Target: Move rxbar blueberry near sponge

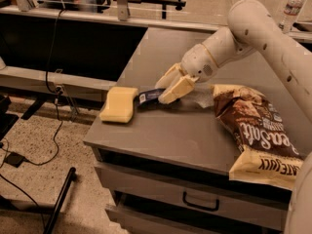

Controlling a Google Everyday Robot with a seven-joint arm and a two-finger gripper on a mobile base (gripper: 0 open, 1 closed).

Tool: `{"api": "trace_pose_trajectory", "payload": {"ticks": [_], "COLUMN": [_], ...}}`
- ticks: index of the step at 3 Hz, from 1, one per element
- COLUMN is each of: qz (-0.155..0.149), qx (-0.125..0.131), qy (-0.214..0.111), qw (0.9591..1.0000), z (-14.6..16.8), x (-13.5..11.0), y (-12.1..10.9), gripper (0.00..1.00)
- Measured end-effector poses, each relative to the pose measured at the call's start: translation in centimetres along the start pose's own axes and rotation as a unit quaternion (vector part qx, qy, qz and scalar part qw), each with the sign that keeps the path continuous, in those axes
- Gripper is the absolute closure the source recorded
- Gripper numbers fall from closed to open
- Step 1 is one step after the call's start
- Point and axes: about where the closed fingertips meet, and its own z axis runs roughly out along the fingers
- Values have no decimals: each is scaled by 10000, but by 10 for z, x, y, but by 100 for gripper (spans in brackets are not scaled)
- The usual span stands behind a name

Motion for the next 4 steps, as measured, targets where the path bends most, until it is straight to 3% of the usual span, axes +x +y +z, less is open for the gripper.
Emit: {"api": "trace_pose_trajectory", "payload": {"ticks": [1, 2, 4], "qz": [-3, -20, -140], "qx": [-1, 0, 108], "qy": [-7, 8, 178], "qw": [10000, 10000, 9997], "z": [2, 3, -10], "x": [-1, -2, -5], "y": [-1, -3, -3], "gripper": [16, 0, 0]}}
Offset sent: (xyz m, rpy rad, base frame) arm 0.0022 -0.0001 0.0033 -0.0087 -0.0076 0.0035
